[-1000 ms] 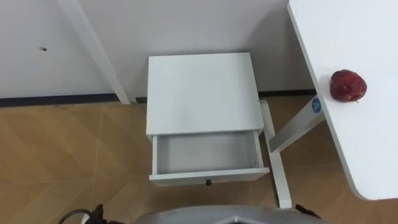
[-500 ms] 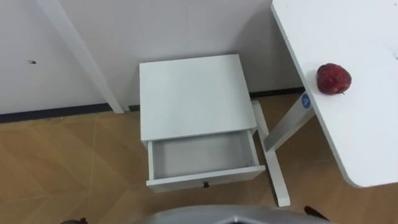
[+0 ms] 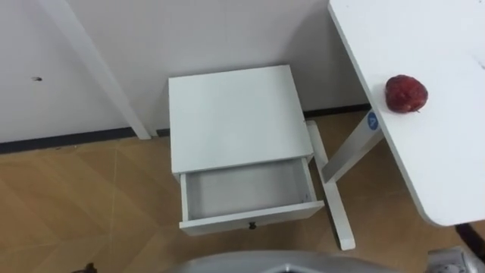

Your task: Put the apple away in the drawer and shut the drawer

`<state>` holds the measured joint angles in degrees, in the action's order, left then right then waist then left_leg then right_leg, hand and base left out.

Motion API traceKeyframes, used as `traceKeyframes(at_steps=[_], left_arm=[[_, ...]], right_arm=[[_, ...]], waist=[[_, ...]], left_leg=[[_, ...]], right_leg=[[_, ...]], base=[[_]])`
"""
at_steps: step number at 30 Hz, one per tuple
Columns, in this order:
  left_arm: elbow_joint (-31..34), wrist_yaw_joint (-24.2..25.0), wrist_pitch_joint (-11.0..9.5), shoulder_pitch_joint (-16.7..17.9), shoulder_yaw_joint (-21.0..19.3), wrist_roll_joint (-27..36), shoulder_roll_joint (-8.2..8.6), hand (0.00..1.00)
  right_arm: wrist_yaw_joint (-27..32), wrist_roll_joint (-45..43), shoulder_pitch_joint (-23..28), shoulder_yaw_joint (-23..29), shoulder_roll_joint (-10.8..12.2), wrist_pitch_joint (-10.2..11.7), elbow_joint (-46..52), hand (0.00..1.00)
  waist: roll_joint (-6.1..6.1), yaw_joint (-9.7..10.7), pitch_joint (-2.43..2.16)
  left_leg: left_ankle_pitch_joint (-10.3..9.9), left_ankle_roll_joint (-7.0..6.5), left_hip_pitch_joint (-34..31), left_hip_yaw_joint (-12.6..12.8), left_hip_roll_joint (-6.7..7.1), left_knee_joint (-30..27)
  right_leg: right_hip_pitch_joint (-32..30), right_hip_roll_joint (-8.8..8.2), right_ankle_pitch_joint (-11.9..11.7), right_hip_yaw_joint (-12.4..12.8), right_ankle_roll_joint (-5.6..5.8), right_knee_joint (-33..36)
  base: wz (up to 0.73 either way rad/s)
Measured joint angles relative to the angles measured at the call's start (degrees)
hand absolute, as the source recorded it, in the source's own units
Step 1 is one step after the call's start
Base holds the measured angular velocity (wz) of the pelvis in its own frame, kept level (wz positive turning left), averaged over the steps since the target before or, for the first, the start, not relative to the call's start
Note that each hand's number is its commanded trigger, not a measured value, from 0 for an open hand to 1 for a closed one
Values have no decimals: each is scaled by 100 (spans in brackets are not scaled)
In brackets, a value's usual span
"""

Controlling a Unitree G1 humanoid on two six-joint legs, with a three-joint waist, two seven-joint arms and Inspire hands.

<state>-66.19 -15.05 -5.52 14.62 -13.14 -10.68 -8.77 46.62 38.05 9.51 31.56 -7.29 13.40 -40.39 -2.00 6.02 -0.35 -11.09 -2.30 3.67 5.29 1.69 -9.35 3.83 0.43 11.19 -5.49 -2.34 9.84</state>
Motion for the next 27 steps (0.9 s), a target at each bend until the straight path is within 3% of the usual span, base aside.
traceKeyframes(at_steps=[9, 17, 25, 27], left_arm=[[129, -41, -112, 36, 90, -21, -18, 0], [369, 81, -101, -10, 301, -12, -75, 0], [177, 92, -86, -128, 718, -15, -75, 0], [176, 91, -87, -147, 787, -5, -75, 0]], right_arm=[[1136, -66, 125, -91, -8, 329, 462, 0], [1602, -1401, 84, -217, -67, 406, 1394, 0], [1758, -3599, 57, -882, -169, 425, 2382, 0], [1696, -3791, 54, -1042, -188, 424, 2557, 0]], waist=[[-31, -9, 4], [1, -33, 17], [35, -275, 40], [28, -331, 47]], left_leg=[[0, -1, -128, 11, 9, 7], [0, -1, -117, 16, 10, 7], [0, 0, -39, 124, -4, 20], [0, 0, -40, 123, -7, 28]], right_leg=[[-99, 34, 1, 23, 4, 3], [-96, 29, 1, -18, 4, -1], [-96, 44, 0, 62, 2, -9], [-100, 45, 0, 61, 2, -9]], base=[[-1], [1], [-5], [0]])
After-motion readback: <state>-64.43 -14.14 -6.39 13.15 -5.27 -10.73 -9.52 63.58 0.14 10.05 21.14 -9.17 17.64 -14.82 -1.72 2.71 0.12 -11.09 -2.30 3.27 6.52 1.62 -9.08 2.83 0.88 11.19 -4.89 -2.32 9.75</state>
